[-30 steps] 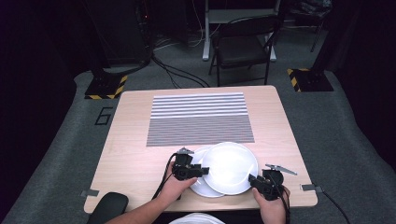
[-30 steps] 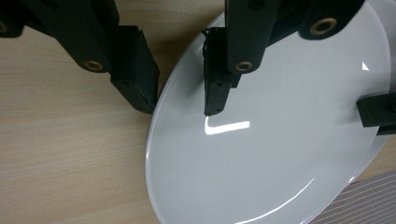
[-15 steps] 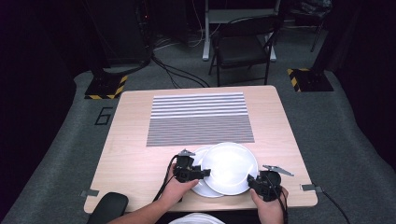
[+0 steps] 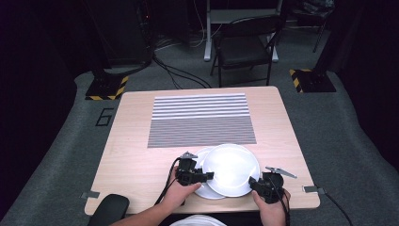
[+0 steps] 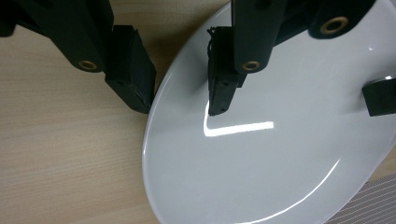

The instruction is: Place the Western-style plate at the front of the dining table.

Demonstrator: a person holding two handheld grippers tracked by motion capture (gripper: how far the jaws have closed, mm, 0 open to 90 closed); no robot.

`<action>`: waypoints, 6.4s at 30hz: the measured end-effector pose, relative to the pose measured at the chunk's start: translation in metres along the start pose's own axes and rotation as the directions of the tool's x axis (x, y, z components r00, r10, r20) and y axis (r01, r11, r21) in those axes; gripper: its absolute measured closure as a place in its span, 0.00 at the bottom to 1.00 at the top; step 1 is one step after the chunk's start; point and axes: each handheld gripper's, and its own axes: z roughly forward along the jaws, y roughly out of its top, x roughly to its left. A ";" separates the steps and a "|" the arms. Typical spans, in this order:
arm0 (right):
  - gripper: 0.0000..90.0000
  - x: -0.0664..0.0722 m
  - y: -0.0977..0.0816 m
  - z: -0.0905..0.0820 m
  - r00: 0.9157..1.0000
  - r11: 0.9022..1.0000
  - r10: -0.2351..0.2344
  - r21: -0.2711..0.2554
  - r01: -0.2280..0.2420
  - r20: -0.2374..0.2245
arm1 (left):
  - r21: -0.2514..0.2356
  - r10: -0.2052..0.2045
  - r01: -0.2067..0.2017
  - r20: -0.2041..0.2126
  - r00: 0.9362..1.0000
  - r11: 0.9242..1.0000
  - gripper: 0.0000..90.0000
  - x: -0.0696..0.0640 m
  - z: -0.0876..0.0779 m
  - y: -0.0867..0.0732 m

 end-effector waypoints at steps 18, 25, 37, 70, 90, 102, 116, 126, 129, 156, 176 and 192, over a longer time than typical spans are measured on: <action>0.69 0.005 -0.003 -0.002 1.000 1.000 0.006 -0.019 -0.006 -0.016 | -0.009 0.002 -0.003 -0.028 1.000 1.000 0.59 0.004 -0.004 0.004; 0.68 0.011 -0.003 -0.005 1.000 0.999 0.014 -0.033 -0.014 -0.006 | -0.023 -0.003 0.003 -0.035 0.999 1.000 0.59 0.004 -0.007 0.006; 0.67 0.022 0.003 -0.004 1.000 0.999 -0.003 -0.049 0.003 -0.007 | -0.073 -0.032 0.028 -0.054 0.998 0.997 0.61 0.007 -0.017 0.009; 0.68 0.054 0.032 0.017 0.993 0.994 -0.089 -0.067 0.085 -0.074 | -0.189 -0.125 0.098 -0.135 0.983 0.977 0.64 0.029 -0.046 0.015; 0.68 0.070 0.047 0.028 0.985 0.990 -0.129 -0.064 0.122 -0.117 | -0.228 -0.169 0.130 -0.162 0.972 0.965 0.64 0.041 -0.057 0.019; 0.68 0.075 0.055 0.033 0.984 0.989 -0.139 -0.063 0.133 -0.113 | -0.237 -0.174 0.132 -0.166 0.971 0.962 0.64 0.046 -0.057 0.025; 0.68 0.080 0.067 0.037 0.979 0.985 -0.160 -0.082 0.150 -0.127 | -0.258 -0.178 0.129 -0.176 0.968 0.958 0.64 0.052 -0.060 0.037; 0.68 0.083 0.075 0.039 0.978 0.983 -0.168 -0.093 0.157 -0.126 | -0.262 -0.180 0.130 -0.176 0.968 0.956 0.64 0.056 -0.061 0.044; 0.68 0.084 0.077 0.040 0.978 0.983 -0.167 -0.095 0.155 -0.129 | -0.267 -0.180 0.128 -0.178 0.967 0.955 0.64 0.057 -0.061 0.047; 0.68 0.089 0.096 0.049 0.977 0.980 -0.175 -0.115 0.162 -0.120 | -0.278 -0.193 0.140 -0.173 0.966 0.950 0.64 0.066 -0.059 0.064; 0.68 0.092 0.110 0.052 0.975 0.975 -0.191 -0.136 0.176 -0.110 | -0.285 -0.179 0.122 -0.182 0.967 0.951 0.64 0.070 -0.058 0.080; 0.68 0.096 0.121 0.059 0.975 0.973 -0.197 -0.142 0.182 -0.105 | -0.295 -0.200 0.143 -0.174 0.964 0.945 0.65 0.078 -0.057 0.087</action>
